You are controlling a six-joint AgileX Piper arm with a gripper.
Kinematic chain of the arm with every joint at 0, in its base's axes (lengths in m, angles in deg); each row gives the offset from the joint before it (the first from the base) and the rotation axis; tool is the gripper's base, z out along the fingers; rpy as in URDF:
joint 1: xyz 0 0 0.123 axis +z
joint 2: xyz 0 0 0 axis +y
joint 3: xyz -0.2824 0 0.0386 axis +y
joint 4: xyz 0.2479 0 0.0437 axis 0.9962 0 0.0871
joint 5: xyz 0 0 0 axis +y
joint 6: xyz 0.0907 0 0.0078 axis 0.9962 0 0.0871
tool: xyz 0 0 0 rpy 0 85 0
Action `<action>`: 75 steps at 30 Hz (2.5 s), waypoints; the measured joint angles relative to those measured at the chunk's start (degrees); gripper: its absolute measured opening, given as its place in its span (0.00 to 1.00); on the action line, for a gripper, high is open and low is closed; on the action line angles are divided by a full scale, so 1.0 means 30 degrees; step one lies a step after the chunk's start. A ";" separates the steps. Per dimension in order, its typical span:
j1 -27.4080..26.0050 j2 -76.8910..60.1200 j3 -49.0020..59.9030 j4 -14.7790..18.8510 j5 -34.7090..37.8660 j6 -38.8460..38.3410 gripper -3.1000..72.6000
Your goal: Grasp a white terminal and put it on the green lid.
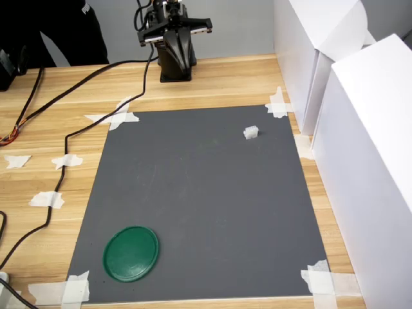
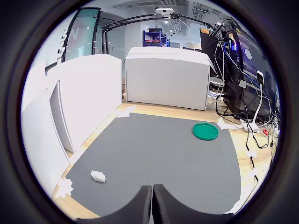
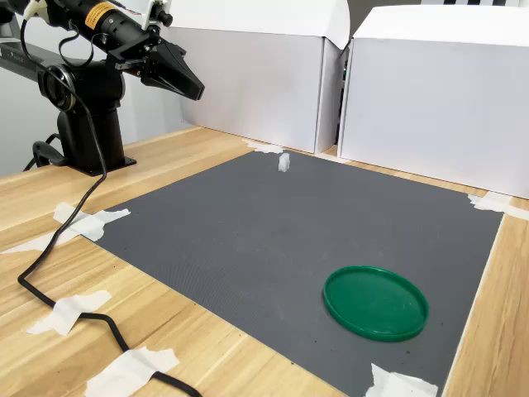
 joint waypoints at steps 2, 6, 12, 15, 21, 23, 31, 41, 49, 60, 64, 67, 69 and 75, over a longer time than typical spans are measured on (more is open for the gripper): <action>0.0000 0.0000 0.0000 0.0000 0.0000 0.0000 0.02; 0.0000 0.0000 0.0000 0.0000 0.0000 0.0000 0.02; 0.0000 0.0000 -0.0250 0.0000 0.0095 0.0000 0.02; 0.0000 0.0069 -0.0735 0.0000 0.0785 0.0000 0.02; 0.0000 0.1834 -0.2429 -0.0016 0.3158 -0.0561 0.02; 0.0000 0.2738 -0.3229 -0.0016 0.3531 -0.1047 0.02; 0.0000 0.6879 -0.7072 -0.0034 0.5514 -0.3681 0.02; 0.1059 1.1785 -1.2238 -0.0331 1.2421 -0.5856 0.02; 0.4636 1.4693 -1.4516 -0.2085 1.4096 -0.6324 0.16; 0.4776 1.7381 -1.4879 -0.2634 1.3947 -0.9789 0.89; 0.4898 1.7981 -1.4879 -0.2648 1.2925 -1.1463 0.97; 0.6218 1.8260 -1.4895 -0.3328 1.1994 -1.1873 0.98; 0.7339 1.8515 -1.4895 -0.3906 1.1649 -1.1752 0.98; 0.9362 1.9432 -1.4895 -0.4955 0.9975 -0.9787 0.98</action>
